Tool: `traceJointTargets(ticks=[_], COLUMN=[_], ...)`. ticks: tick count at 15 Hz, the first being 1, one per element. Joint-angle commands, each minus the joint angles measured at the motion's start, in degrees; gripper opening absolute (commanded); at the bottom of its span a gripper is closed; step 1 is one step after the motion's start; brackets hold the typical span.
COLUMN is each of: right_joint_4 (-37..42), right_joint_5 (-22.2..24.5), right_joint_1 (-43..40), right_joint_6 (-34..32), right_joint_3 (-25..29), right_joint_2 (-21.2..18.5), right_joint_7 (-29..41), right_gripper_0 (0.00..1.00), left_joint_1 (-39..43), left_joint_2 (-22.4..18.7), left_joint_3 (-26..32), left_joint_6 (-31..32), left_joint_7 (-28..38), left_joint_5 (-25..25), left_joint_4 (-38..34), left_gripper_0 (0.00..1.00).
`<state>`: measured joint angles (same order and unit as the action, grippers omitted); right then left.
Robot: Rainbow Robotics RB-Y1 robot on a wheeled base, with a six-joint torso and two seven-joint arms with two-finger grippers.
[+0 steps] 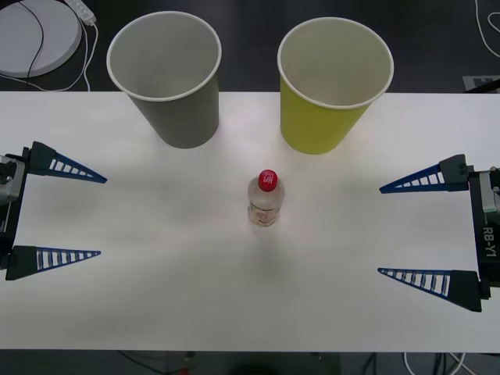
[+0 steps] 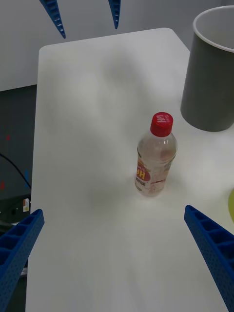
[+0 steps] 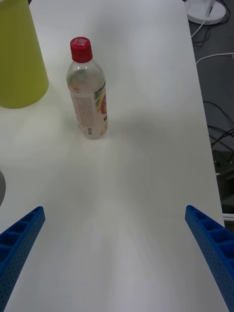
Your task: Put the can into the green bin and the plastic bottle into the gray bin
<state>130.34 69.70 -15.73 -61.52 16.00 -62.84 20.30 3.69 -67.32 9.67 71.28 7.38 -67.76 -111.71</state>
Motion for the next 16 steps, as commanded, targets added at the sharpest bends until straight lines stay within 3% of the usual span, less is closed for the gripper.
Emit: traceJointTargets(ticks=[1,9,16], right_joint_4=[0.0,1.14,-3.43], right_joint_5=[0.0,-2.55,-4.66], right_joint_1=[0.0,-2.02,-5.54], right_joint_6=[0.0,5.36,8.61], right_joint_3=[0.0,0.79,0.7], right_joint_2=[0.0,-1.14,-1.14], right_joint_7=[0.0,-0.97,-4.04], right_gripper_0=[1.0,1.0,1.0], left_joint_1=[0.0,0.0,0.0], left_joint_2=[0.0,0.0,0.0], left_joint_3=[0.0,0.0,0.0], left_joint_6=[0.0,0.0,0.0], left_joint_7=[0.0,0.0,0.0], left_joint_5=[0.0,0.0,0.0], left_joint_4=[0.0,0.0,0.0], left_gripper_0=[1.0,1.0,1.0])
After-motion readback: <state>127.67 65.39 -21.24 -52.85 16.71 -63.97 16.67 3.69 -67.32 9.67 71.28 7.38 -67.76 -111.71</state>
